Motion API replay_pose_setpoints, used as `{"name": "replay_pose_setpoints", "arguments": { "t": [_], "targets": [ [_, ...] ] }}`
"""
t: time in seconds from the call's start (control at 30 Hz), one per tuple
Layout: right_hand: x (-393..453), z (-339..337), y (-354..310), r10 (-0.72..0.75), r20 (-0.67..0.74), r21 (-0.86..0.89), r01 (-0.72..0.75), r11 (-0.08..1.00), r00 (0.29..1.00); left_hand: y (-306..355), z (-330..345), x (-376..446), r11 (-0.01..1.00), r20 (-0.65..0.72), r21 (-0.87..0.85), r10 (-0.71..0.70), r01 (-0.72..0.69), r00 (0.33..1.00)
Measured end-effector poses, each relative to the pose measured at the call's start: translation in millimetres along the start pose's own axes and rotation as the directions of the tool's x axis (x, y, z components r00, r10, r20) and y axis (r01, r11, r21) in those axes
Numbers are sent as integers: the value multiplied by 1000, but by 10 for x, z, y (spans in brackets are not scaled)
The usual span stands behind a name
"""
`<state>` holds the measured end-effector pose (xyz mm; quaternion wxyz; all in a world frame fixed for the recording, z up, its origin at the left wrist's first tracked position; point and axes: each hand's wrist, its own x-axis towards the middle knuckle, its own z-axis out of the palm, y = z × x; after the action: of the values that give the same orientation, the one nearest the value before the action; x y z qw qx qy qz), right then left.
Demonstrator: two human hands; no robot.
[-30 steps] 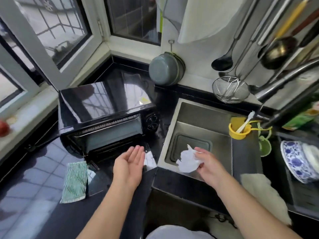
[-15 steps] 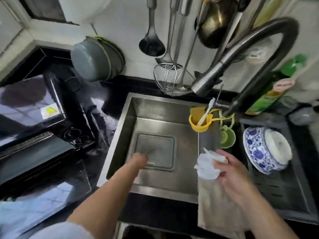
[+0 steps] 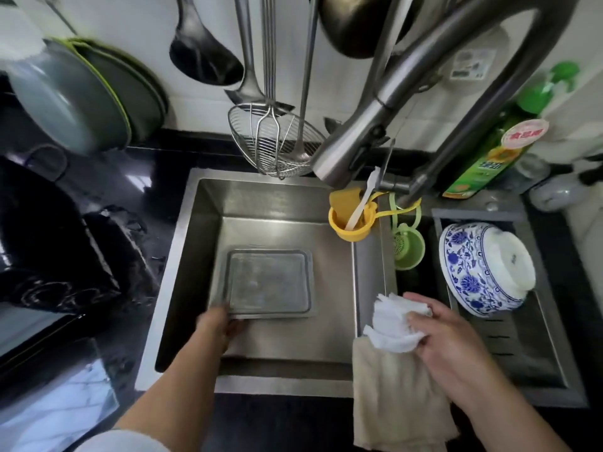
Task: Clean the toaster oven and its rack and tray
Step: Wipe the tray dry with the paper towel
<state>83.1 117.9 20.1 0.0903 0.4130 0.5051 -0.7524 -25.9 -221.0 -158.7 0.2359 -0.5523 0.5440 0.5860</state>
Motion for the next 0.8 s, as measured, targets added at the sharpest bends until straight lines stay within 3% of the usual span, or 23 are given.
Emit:
{"name": "replay_pose_setpoints", "arguments": {
  "t": [0.1, 0.23, 0.33, 0.43, 0.53, 0.67, 0.73, 0.8],
  "targets": [
    [-71, 22, -41, 9, -5, 21, -9, 1000, 1000, 92, -45, -284, 993, 58, 90, 67, -72, 996],
    [-101, 14, -88, 27, 31, 60, -29, 998, 999, 351, -65, -678, 984, 222, 88, 131, -154, 966],
    [-83, 11, -122, 29, 66, 97, -35, 995, 997, 528, -55, -986, 886, 317, 273, 286, -376, 904],
    [-40, -3, -169, 20, 106, 122, -33, 992, 994, 630, -58, -1312, 512, 409, 576, 494, -636, 768],
    [-28, -36, -189, -15, 133, 136, -4, 991, 991, 688, -78, -1716, -49, 553, 755, 583, -653, 596],
    [-11, -45, -183, -11, 113, 95, 1, 996, 993, 620, -219, -2126, -661, 829, 560, 454, -499, 327],
    [6, 32, -149, 82, 123, 99, -95, 991, 989, 548, -324, -2231, -830, 926, 378, 328, -410, 189],
    [-3, 142, -109, 230, 135, 127, -247, 961, 964, 510, -424, -2324, -908, 976, 218, 205, -358, 74]
  ]
}}
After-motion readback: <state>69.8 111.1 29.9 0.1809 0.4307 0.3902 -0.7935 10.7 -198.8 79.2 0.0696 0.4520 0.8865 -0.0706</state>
